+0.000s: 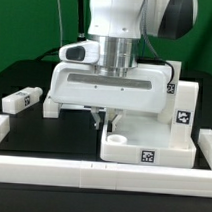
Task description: Assemble desk
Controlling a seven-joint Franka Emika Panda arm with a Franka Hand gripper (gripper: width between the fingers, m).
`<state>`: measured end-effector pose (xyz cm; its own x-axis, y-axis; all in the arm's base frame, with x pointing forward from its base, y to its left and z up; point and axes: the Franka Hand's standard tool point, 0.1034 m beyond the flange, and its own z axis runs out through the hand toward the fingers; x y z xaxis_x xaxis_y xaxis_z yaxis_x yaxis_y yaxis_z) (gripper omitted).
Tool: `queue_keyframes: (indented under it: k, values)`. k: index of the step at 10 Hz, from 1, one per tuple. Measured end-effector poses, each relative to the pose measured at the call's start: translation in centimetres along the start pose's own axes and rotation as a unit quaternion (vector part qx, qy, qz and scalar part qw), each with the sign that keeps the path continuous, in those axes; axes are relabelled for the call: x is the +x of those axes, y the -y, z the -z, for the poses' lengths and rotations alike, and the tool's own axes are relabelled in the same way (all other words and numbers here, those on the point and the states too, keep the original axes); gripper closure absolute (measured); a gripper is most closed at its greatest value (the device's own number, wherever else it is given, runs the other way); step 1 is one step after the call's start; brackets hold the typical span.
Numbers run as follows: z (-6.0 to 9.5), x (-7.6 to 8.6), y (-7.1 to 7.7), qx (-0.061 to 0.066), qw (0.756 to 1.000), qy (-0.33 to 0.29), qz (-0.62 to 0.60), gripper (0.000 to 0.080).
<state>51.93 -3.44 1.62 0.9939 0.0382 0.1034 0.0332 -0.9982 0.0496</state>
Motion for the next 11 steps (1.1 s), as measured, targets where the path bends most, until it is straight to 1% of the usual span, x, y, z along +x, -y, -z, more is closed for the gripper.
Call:
queue_keyframes:
  k: [2, 4, 8, 10, 11]
  values:
    - [0.2, 0.8, 0.4, -0.005, 0.994, -0.007, 0.109, 0.0739]
    - [0.3, 0.9, 0.2, -0.006, 0.989, -0.008, 0.146, 0.0739]
    - [0.5, 1.4, 0.1, -0.012, 0.965, -0.011, 0.261, 0.0738]
    - [0.8, 3.2, 0.9, -0.022, 0.930, -0.018, 0.366, 0.0738]
    - [0.8, 4.3, 1.1, -0.028, 0.898, -0.022, 0.438, 0.0737]
